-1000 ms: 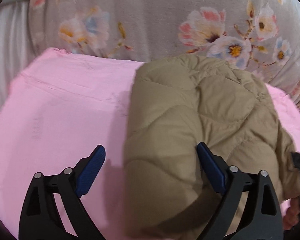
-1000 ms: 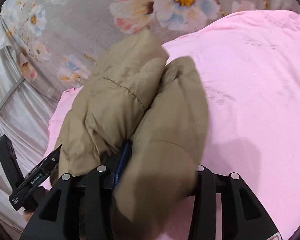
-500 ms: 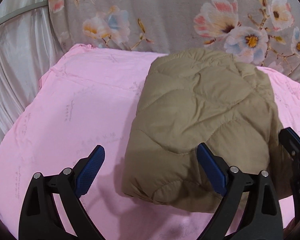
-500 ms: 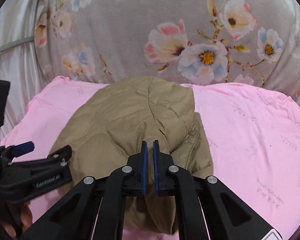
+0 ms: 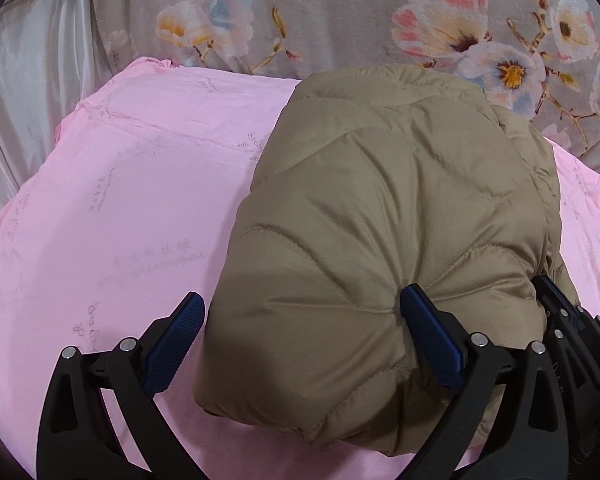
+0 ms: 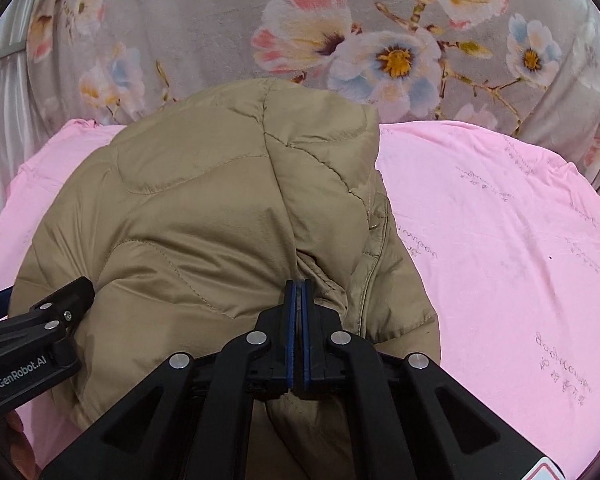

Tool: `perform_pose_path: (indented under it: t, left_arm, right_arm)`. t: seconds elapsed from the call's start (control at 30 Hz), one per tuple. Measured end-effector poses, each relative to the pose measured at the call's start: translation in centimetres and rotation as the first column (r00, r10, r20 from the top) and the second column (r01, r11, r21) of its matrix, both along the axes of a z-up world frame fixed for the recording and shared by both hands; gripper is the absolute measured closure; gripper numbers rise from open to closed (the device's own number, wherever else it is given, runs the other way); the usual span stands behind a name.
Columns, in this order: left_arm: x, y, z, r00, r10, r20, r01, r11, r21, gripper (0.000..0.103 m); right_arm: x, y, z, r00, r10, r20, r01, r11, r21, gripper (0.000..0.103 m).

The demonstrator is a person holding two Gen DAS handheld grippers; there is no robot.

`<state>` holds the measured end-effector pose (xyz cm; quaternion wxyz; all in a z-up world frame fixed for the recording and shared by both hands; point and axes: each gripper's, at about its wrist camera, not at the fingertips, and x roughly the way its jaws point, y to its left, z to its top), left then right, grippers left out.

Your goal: Fold large clothes

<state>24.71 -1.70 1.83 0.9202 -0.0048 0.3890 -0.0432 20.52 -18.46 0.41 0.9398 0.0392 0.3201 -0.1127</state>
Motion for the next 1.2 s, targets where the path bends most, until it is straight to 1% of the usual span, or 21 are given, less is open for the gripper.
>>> perform_pose_path:
  t: [0.07, 0.13, 0.37, 0.53, 0.7, 1.03, 1.2]
  left_arm:
    - [0.2, 0.2, -0.4, 1.000, -0.006, -0.007, 0.005, 1.000, -0.022, 0.005]
    - [0.4, 0.2, -0.7, 1.000, -0.012, -0.008, 0.011, 1.000, -0.027, 0.005]
    - [0.0, -0.7, -1.1, 0.999, -0.012, 0.038, 0.010, 0.999, 0.036, 0.005]
    - [0.1, -0.6, -1.4, 0.999, -0.012, 0.040, 0.011, 1.000, 0.022, 0.005]
    - [-0.2, -0.8, -1.5, 0.998, -0.006, 0.065, 0.003, 0.999, 0.041, 0.005]
    - [-0.1, -0.7, -1.7, 0.998, -0.006, 0.069, 0.004, 0.999, 0.034, 0.005]
    - [-0.1, -0.7, -1.6, 0.997, -0.003, 0.075, 0.000, 0.999, 0.036, 0.005]
  right_arm:
    - [0.1, -0.3, -0.2, 1.000, -0.002, -0.008, 0.002, 1.000, 0.015, 0.103]
    - [0.1, -0.4, -0.4, 1.000, -0.002, -0.013, 0.003, 1.000, 0.021, 0.103]
    - [0.2, -0.7, -0.4, 1.000, 0.001, -0.023, 0.000, 0.999, 0.038, 0.102]
    - [0.2, -0.6, -0.3, 1.000, 0.000, -0.029, 0.001, 0.999, 0.034, 0.102]
    - [0.2, -0.7, -0.3, 1.000, 0.001, -0.031, 0.000, 0.999, 0.034, 0.101]
    - [0.3, -0.7, -0.2, 0.999, -0.001, -0.039, 0.003, 0.999, 0.035, 0.101]
    - [0.3, -0.9, -0.3, 0.999, -0.002, -0.042, 0.005, 0.999, 0.050, 0.101]
